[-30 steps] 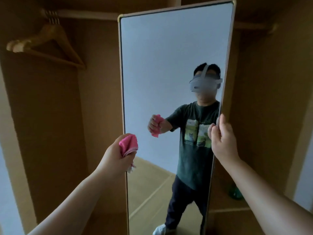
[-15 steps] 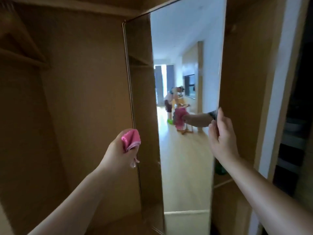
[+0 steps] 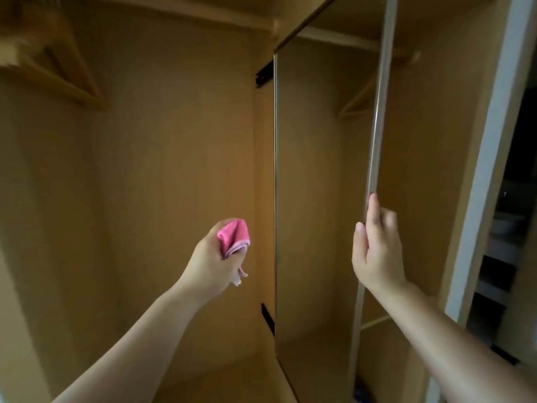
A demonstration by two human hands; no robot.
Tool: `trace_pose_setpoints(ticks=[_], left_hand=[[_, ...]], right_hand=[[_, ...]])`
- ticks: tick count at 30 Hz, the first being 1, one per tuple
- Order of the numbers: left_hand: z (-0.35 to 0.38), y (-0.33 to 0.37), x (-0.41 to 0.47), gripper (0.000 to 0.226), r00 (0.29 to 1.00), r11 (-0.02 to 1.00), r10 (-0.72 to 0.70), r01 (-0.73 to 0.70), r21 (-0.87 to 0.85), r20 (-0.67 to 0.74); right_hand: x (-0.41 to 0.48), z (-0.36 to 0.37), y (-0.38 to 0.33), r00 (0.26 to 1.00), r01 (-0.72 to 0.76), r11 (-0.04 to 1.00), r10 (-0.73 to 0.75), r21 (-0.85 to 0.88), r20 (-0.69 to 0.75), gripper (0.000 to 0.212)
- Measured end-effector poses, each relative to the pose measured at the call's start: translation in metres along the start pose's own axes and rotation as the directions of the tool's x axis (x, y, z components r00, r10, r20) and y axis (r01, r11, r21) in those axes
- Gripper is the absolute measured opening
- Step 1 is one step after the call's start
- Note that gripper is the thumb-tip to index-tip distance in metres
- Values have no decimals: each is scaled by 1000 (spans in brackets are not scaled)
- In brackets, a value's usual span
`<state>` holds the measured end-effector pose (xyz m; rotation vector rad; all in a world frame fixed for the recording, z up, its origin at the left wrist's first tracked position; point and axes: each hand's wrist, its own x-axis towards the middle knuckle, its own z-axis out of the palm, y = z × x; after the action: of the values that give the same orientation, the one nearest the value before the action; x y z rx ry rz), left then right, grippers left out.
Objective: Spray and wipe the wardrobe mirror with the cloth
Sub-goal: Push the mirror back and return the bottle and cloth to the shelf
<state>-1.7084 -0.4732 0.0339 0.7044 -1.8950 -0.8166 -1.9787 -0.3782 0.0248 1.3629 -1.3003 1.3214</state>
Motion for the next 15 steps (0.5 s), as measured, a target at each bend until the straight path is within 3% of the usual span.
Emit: trace_pose_setpoints(ticks=[3,7,15], left_hand=[[-5,-1,2,32,1000,1000,-1,1,1,6],[-7,-3,4,32,1000,1000,2,-2,4,6],[-9,-16,5,28,1000,1000,-2,2,17,-17]], right_hand=[[1,3,1,1000,18,998,-17,-55,21,59],[6,9,-4,993,49,999,-47,-7,107,73],[7,27,3,993,72,997,-69,-30,97,74]])
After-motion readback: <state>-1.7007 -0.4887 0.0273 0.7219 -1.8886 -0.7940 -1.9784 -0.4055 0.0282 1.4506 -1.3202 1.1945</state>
